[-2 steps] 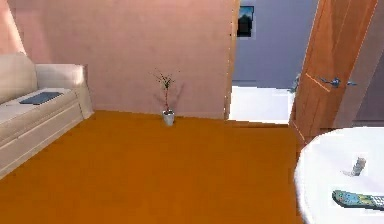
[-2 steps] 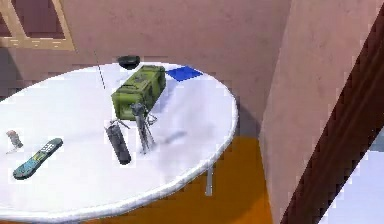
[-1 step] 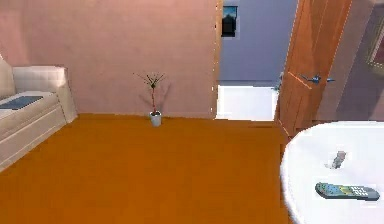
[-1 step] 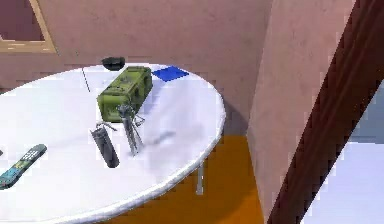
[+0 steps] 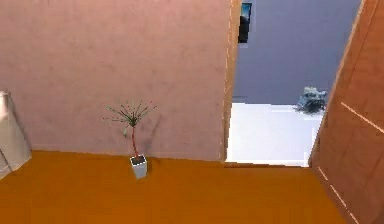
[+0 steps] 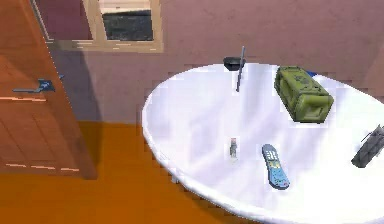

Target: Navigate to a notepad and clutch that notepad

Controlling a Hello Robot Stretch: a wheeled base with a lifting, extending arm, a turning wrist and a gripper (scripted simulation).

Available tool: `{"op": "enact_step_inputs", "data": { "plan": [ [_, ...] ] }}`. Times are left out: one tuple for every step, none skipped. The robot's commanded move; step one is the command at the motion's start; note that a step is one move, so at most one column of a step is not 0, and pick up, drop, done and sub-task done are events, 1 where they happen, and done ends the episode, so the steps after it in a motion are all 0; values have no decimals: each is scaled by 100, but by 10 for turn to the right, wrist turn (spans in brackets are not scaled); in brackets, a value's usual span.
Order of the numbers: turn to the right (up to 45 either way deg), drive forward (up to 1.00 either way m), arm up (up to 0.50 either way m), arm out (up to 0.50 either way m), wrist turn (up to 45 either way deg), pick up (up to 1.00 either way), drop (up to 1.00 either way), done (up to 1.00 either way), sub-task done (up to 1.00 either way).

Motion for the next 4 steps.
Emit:
{"op": "enact_step_inputs", "data": {
  "plan": [
    [0,20,0,0,0,0,0,0,0],
    [240,0,0,0,0,0,0,0,0],
    [0,100,0,0,0,0,0,0,0],
    [60,0,0,0,0,0,0,0,0]
  ]
}}
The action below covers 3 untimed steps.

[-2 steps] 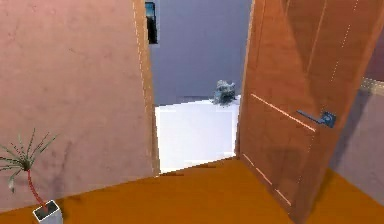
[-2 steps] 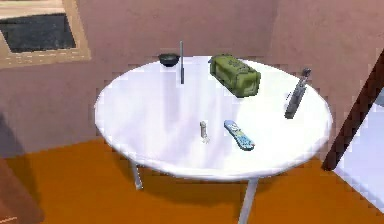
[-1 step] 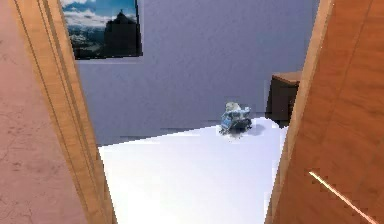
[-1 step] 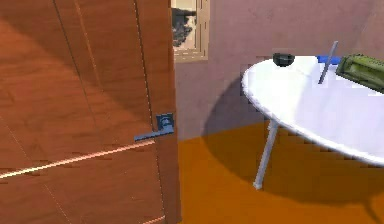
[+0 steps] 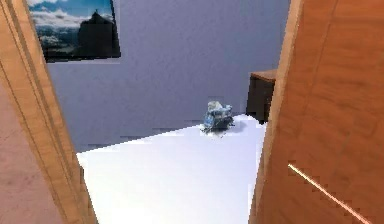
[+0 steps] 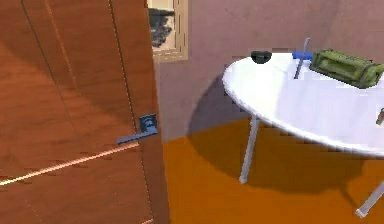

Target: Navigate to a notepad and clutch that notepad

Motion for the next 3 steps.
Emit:
{"op": "enact_step_inputs", "data": {
  "plan": [
    [0,45,0,0,0,0,0,0,0],
    [-210,0,0,0,0,0,0,0,0],
    [0,45,0,0,0,0,0,0,0]
  ]
}}
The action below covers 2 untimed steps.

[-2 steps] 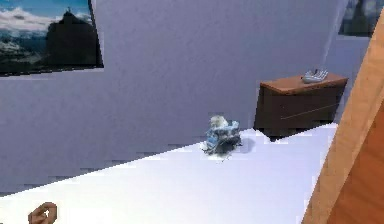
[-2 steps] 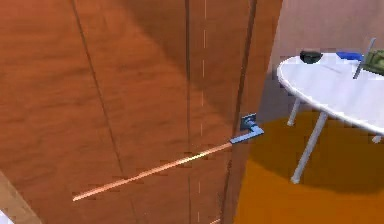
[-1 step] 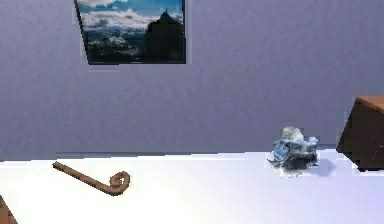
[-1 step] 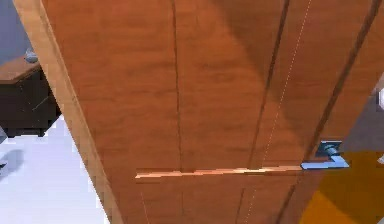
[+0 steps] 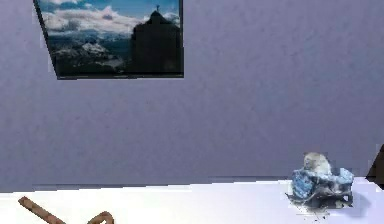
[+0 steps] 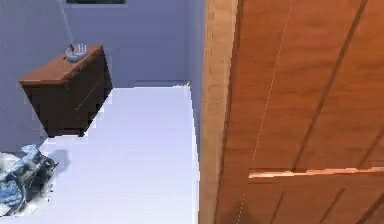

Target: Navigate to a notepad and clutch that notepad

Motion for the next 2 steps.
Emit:
{"op": "enact_step_inputs", "data": {
  "plan": [
    [-420,0,0,0,0,0,0,0,0],
    [0,30,0,0,0,0,0,0,0]
  ]
}}
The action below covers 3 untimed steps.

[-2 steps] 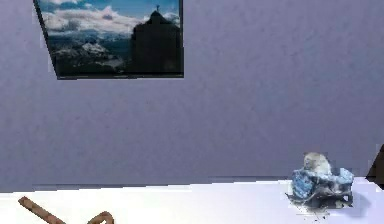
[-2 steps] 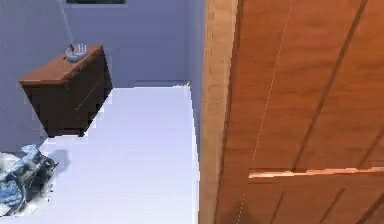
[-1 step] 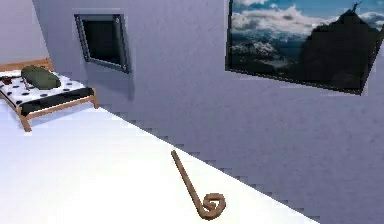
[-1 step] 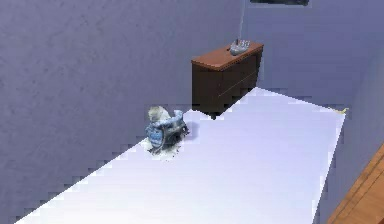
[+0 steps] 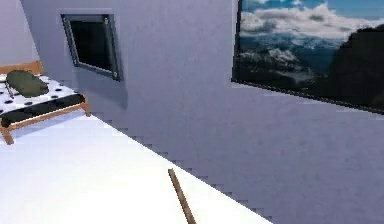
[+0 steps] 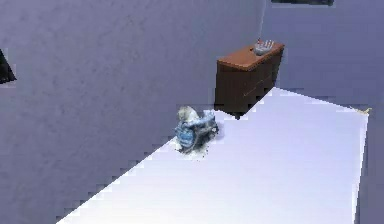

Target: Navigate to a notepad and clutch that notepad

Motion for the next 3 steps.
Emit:
{"op": "enact_step_inputs", "data": {
  "plan": [
    [-390,0,0,0,0,0,0,0,0],
    [0,100,0,0,0,0,0,0,0],
    [-30,0,0,0,0,0,0,0,0]
  ]
}}
